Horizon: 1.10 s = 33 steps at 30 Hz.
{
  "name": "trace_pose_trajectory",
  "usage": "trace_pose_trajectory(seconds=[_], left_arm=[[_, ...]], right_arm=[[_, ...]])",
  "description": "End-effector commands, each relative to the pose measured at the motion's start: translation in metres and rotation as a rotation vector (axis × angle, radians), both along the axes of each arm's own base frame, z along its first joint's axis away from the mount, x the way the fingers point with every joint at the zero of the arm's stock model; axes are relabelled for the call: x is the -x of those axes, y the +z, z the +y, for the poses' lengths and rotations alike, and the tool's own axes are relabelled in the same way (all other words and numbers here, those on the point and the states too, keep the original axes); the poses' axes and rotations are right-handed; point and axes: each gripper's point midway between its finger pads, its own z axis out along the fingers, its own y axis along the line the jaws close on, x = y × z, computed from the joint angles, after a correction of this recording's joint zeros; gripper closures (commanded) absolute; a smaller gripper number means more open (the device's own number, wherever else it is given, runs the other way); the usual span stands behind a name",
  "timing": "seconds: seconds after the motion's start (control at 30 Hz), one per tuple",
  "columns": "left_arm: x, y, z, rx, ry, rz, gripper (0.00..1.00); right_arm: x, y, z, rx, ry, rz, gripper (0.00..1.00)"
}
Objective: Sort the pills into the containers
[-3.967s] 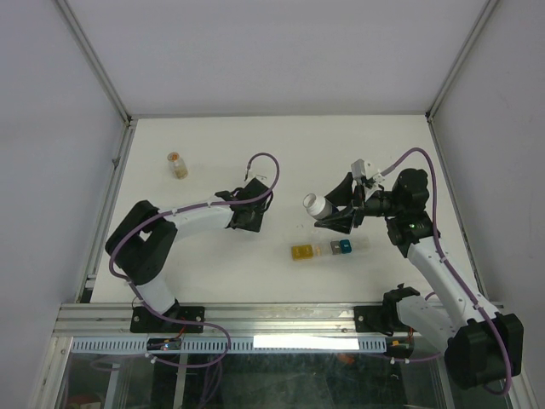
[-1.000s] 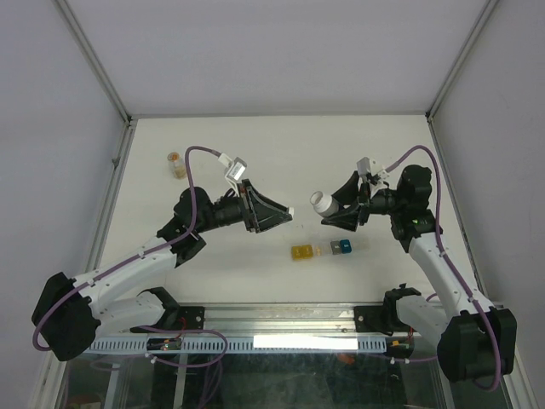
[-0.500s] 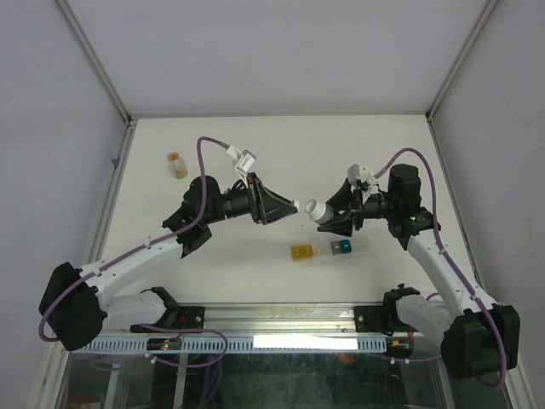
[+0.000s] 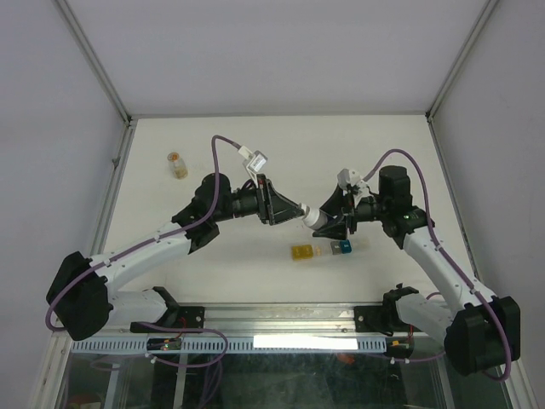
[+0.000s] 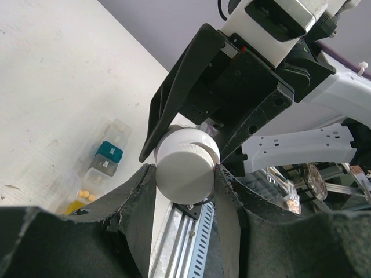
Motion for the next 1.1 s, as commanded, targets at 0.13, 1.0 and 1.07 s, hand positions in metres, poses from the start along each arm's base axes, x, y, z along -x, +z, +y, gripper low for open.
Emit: trace_pose_trajectory(seconds=[0.13, 1.0, 1.07], left_arm=[[0.004, 0.024, -0.010, 0.030, -0.034, -0.067, 0.77], [0.027, -0.004, -0.030, -0.134, -0.250, -0.109, 0.79], [0.026, -0.009, -0.031, -0.152, -0.256, -0.105, 0.80]], right_arm=[[-0.004, 0.016, 0.007, -0.002, 0.018, -0.065, 1.00], [-0.006, 0.016, 0.009, 0.007, 0.015, -0.013, 1.00], [-0.006, 0.017, 0.009, 0.005, 0.016, -0.009, 1.00]])
